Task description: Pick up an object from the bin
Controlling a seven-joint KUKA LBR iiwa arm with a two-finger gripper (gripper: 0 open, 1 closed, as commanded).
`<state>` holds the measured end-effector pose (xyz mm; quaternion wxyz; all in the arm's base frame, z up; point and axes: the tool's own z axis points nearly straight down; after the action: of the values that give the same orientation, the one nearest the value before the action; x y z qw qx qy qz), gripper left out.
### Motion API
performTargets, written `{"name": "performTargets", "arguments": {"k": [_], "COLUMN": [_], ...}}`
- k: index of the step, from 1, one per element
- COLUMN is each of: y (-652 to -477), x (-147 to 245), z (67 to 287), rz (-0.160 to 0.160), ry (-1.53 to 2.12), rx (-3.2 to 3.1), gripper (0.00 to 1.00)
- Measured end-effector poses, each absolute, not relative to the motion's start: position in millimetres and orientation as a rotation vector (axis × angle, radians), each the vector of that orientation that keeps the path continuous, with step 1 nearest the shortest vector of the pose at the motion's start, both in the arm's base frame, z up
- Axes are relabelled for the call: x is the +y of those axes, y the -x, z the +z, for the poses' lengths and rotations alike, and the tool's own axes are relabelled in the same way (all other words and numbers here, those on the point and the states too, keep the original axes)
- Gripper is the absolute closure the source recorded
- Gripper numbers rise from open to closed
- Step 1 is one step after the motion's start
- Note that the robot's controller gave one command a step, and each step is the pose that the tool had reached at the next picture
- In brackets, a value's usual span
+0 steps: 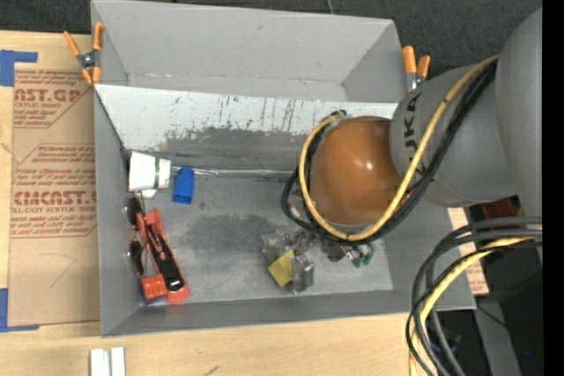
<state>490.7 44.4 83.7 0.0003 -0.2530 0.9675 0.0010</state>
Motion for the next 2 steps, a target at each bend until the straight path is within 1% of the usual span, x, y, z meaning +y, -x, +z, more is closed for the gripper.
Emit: {"name": "performTargets", "arguments": {"k": [2], "y": [-491.3], "x": [45], "z": [108], "rz": [0.003], "ry": [0.795], "rx": [3.036], "gripper": [1.00]}}
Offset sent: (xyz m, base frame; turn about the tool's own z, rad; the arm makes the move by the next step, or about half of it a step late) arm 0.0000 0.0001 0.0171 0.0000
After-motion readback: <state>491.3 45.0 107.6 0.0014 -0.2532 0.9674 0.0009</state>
